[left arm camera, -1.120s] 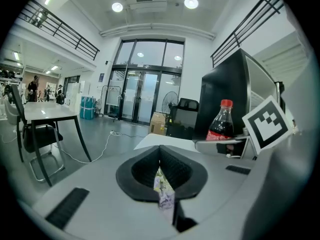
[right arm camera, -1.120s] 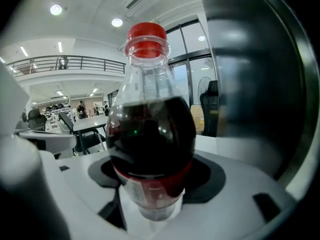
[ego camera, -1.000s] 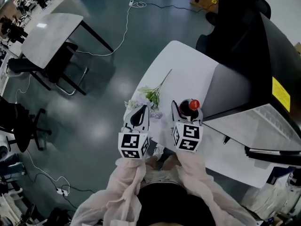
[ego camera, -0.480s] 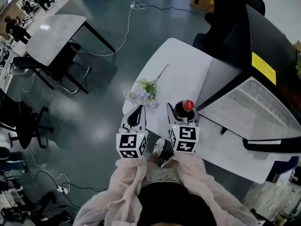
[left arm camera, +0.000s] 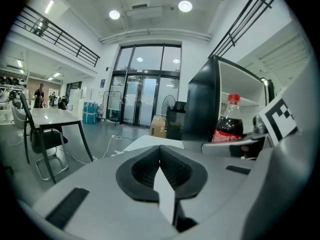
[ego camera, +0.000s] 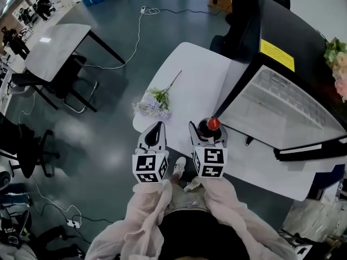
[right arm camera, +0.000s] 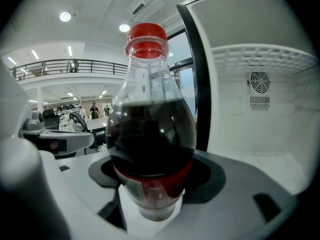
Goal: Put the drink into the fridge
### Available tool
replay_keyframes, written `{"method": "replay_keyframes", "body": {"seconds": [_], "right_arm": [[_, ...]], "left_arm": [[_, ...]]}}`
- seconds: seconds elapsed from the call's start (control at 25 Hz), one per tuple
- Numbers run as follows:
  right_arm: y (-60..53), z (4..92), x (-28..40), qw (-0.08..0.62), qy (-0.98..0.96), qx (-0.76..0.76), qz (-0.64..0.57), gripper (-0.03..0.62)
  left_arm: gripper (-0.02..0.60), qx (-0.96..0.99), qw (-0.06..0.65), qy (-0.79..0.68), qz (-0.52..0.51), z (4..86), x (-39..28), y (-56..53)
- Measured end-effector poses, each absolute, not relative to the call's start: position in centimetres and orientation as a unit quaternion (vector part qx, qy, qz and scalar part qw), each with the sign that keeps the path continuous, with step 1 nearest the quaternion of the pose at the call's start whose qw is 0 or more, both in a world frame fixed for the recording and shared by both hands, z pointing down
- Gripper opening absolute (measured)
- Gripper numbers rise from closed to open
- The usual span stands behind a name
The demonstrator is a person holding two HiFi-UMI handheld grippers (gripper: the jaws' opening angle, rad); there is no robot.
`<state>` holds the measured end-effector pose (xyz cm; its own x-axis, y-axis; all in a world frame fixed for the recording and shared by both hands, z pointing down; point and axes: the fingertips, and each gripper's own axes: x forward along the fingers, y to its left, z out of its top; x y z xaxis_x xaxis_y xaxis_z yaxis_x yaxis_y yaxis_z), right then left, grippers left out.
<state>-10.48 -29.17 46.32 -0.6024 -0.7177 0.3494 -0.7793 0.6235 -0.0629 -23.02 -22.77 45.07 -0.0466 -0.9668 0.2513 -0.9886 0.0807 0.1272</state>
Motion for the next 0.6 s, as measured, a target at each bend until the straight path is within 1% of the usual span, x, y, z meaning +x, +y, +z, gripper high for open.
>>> {"method": "replay_keyframes", "body": {"seconds": [0.6], "right_arm": [[-27.9,46.4,-0.7,0.134,-0.843,0.506,0.124,0.310]], "left_arm": [[0.011,0.738,0.130,-0.660,0.053,45.1,-15.0,-24.3]]}}
